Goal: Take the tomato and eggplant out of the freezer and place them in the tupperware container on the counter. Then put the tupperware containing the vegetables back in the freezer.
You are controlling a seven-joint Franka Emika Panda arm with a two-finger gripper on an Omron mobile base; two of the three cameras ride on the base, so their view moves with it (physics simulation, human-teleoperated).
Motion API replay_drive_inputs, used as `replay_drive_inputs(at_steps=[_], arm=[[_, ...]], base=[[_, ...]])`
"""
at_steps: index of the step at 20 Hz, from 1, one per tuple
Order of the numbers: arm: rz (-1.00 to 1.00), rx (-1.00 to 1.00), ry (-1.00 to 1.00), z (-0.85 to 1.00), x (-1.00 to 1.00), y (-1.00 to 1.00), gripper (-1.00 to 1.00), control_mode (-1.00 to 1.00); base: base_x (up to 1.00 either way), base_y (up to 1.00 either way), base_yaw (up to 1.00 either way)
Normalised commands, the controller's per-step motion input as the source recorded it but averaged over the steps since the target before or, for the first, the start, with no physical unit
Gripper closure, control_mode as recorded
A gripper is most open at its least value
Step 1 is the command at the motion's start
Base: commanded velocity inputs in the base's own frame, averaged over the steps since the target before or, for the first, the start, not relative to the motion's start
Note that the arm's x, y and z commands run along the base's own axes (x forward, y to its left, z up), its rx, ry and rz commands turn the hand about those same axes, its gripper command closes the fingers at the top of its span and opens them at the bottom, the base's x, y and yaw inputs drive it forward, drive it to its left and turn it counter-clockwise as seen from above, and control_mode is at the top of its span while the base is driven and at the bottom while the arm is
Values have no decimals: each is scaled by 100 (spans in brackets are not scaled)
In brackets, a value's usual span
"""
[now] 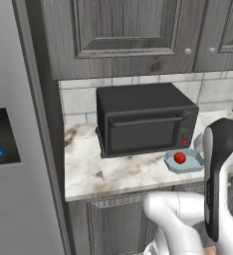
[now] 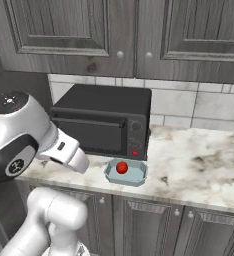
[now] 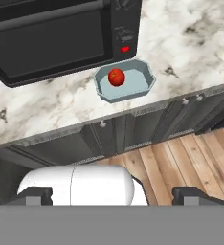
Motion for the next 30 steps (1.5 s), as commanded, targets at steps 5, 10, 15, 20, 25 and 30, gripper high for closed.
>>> replay_drive_inputs(at_steps=[5,10,15,20,25,30], arm=[[-12,1,12,36,-48,26,-100,-100],[0,3,9,2,-19,6,-100,-100],[0,0,0,0,-13,0,-100,100],[0,0,0,0,0,0,-100,100],[0,0,0,0,0,0,-100,100],[0,0,0,0,0,0,-100,100]], base=[[0,0,0],[0,0,0],[-80,8,-2],[-100,66,-1],[-66,100,3],[2,100,3]])
